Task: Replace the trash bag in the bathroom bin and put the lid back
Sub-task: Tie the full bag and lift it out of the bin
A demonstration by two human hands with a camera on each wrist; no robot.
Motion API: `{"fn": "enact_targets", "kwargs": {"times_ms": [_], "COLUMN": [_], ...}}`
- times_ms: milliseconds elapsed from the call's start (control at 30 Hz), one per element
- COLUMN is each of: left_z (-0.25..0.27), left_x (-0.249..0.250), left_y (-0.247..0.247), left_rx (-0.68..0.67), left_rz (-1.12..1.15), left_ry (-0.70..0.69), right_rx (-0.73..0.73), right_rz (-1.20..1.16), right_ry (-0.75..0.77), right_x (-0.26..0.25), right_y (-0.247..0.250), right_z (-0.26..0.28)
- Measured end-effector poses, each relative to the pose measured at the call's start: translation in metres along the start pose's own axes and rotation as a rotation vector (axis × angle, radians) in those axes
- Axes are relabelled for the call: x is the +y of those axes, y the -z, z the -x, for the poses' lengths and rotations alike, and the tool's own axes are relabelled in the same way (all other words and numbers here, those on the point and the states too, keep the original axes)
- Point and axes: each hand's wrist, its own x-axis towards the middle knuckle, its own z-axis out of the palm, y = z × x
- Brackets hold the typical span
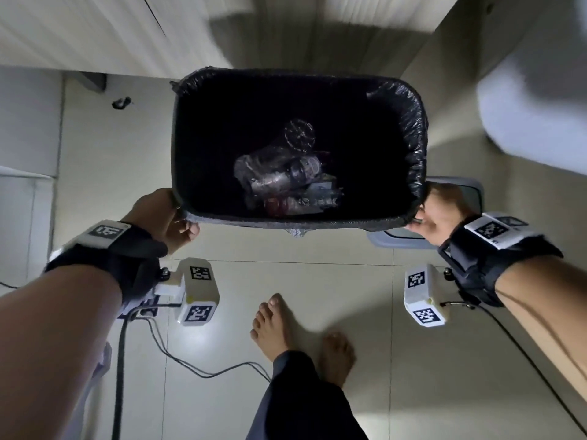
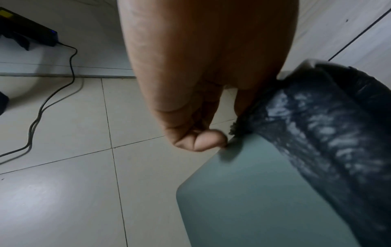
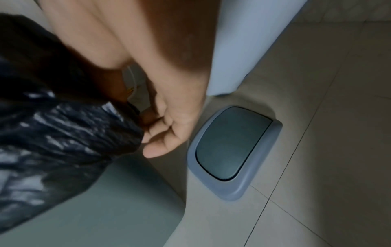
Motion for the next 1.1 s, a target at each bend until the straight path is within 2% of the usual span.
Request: {"fn": "enact_targets", "kwargs": {"times_ms": [167,300,367,467,567,700,800,933,1033,1100], "left_z": [0.003,0.018,0.029,0.044,0.056,0.077,0.091,0.103,0.113,0.118], "left_x": [0.005,0.020,0.026,0.030,0.030,0.030,0.032,0.047,0.065,0.070], "left_y": [0.001,-0.004,-0.003,0.001,0.005,0.004,-0.005,-0.012,-0.012,-0.010], "left_rx": [0.030,0.133,0.183,0.196,0.196,0.177,0.144,0.107,0.075,0.071], "left_rz": [-0.071,0.077,0.152,0.221,0.172,0.094,0.026,0.205,0.385,0.353], "left_ry": [-0.124,-0.260,-0.297,-0.324,-0.430,-0.575,-0.561,-0.506,-0.553,-0.627], "right_rx": [0.052,0.121,0.144,0.115,0.084,0.075,0.055,0.052,0.071,0.058], "right_rz": [-0.018,-0.049,-0.139,-0.106,-0.085,-0.135,-0.098,-0.079,-0.123,-0.124], "right_ry": [0.046,0.164,0.156,0.089,0.097,0.274,0.395,0.465,0.558,0.624], "right_x": [-0.011,-0.025,-0.035,-0.047,-0.058,-0.072,-0.074,-0.075,-0.081,-0.086], "right_y": [0.003,0.010,0.011,0.012,0.016,0.014,0.005,-0.004,-0.007,-0.005], "right_z": [0.011,0.019,0.026,0.035,0.045,0.061,0.072,0.076,0.079,0.084]}}
